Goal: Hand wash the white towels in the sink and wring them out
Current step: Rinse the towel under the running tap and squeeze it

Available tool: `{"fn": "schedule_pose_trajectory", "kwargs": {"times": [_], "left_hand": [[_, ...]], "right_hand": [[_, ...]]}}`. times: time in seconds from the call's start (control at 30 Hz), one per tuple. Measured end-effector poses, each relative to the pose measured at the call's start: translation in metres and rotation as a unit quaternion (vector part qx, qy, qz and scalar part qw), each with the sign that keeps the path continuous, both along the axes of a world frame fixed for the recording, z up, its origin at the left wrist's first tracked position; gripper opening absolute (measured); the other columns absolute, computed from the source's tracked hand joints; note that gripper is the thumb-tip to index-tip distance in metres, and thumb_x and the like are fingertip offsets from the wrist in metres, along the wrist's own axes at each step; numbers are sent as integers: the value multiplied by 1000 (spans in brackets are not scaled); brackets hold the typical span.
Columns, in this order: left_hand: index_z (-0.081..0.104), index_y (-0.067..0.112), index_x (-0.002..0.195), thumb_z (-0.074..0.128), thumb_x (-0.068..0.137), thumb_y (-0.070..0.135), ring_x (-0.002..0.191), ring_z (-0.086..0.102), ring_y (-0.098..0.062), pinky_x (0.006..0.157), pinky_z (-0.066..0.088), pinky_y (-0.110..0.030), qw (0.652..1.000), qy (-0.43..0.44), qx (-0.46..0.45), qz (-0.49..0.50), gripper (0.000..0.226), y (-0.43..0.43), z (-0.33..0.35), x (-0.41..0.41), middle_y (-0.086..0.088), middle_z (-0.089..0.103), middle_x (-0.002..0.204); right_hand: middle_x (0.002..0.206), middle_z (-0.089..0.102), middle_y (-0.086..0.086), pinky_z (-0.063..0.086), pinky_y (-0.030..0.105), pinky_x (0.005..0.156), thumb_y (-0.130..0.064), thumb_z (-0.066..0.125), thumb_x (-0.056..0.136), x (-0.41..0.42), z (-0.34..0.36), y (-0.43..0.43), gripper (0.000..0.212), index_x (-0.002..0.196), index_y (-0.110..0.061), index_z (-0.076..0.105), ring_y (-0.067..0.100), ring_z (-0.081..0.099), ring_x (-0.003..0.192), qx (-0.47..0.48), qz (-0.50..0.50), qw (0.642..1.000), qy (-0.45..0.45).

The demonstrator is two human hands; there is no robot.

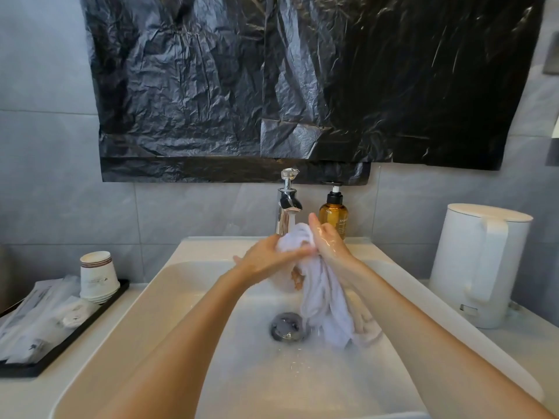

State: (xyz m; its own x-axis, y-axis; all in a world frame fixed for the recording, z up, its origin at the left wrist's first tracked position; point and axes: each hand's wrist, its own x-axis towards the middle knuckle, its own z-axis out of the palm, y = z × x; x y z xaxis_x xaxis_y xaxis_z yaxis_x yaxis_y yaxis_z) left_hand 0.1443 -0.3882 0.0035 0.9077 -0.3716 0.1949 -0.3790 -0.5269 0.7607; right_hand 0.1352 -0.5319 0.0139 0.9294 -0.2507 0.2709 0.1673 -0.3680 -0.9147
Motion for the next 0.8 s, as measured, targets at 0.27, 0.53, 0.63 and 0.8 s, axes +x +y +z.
{"fn": "schedule_pose_trajectory", "kwargs": {"times": [0.27,0.53,0.63,0.8], "left_hand": [[54,21,76,62,55,50,78,56,-19,64,42,-25,991,-10,-120,58,37,8,-7,9,2,58,75],[63,14,89,72,56,35,90,65,-27,82,52,-37,919,77,-363,134,40,17,0,13,-7,68,94],[63,12,97,75,76,22,94,63,-29,82,51,-36,892,96,-408,169,26,18,1,19,-12,68,102],[63,19,91,73,69,35,97,64,-34,91,53,-46,883,99,-396,231,29,25,-1,25,-11,69,99]], "right_hand": [[115,57,13,49,47,98,-46,55,94,-1,0,3,34,116,-21,47,28,61,106,76,91,993,4],[125,57,-9,46,40,100,-57,79,68,-3,-41,-23,78,132,-28,45,15,54,114,-293,185,917,199],[118,55,-5,44,40,97,-37,73,81,-5,-36,-24,61,131,-29,40,20,50,114,-239,172,920,259],[107,61,14,51,43,90,-13,59,86,0,-11,-28,37,124,-11,56,28,60,96,-75,88,977,176]]}}
